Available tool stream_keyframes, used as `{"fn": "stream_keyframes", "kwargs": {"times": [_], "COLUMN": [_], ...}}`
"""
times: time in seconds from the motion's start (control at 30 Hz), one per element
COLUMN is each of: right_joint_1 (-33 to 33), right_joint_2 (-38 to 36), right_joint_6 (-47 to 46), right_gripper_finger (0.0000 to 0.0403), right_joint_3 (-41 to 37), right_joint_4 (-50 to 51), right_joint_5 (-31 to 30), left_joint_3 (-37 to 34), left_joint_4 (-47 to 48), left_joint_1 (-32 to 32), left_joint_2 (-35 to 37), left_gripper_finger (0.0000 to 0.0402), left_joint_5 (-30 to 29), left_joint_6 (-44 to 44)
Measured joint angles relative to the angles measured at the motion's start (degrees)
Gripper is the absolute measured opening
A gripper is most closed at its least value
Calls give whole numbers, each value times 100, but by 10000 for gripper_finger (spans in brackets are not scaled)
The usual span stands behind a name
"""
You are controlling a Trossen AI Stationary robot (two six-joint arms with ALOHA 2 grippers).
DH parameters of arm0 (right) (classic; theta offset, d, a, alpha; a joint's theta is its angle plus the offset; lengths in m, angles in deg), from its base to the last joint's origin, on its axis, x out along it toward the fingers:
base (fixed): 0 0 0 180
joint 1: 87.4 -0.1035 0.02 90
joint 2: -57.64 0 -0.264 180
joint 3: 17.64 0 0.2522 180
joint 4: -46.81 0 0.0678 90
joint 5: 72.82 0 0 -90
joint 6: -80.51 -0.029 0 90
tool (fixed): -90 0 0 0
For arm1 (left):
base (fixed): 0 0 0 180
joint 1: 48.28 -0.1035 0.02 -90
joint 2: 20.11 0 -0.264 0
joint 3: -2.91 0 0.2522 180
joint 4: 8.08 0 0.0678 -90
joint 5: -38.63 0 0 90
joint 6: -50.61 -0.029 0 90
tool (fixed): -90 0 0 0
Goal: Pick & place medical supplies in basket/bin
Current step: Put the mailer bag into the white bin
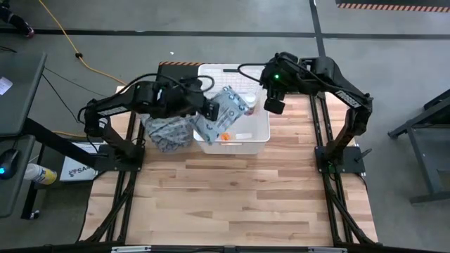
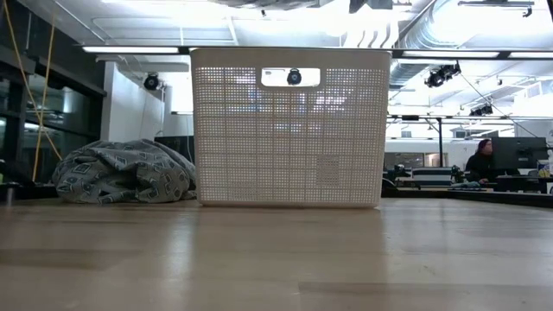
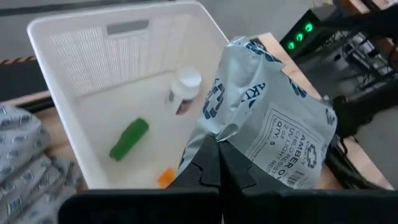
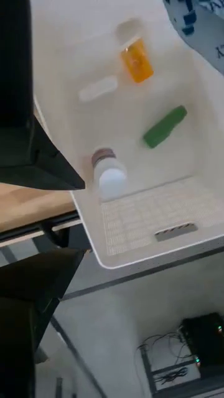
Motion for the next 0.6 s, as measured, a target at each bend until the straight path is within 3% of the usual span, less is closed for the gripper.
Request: {"fn": "stream_keyframes", "kwargs": {"times": [0.6], "right_joint_1": [1291], "right_joint_2": [-2], "right_joint_6": [-23], "right_gripper_finger": [146], "right_joint_3": [0], "right_joint_4": [2], "right_joint_5": [-522], "left_joint_3": [-2], "left_joint_4": [-693], "left_joint_1": [-1152], "left_joint_2": [0], "left_gripper_finger": [22], "left_joint_5": [15], "left_joint_6": [-355]}}
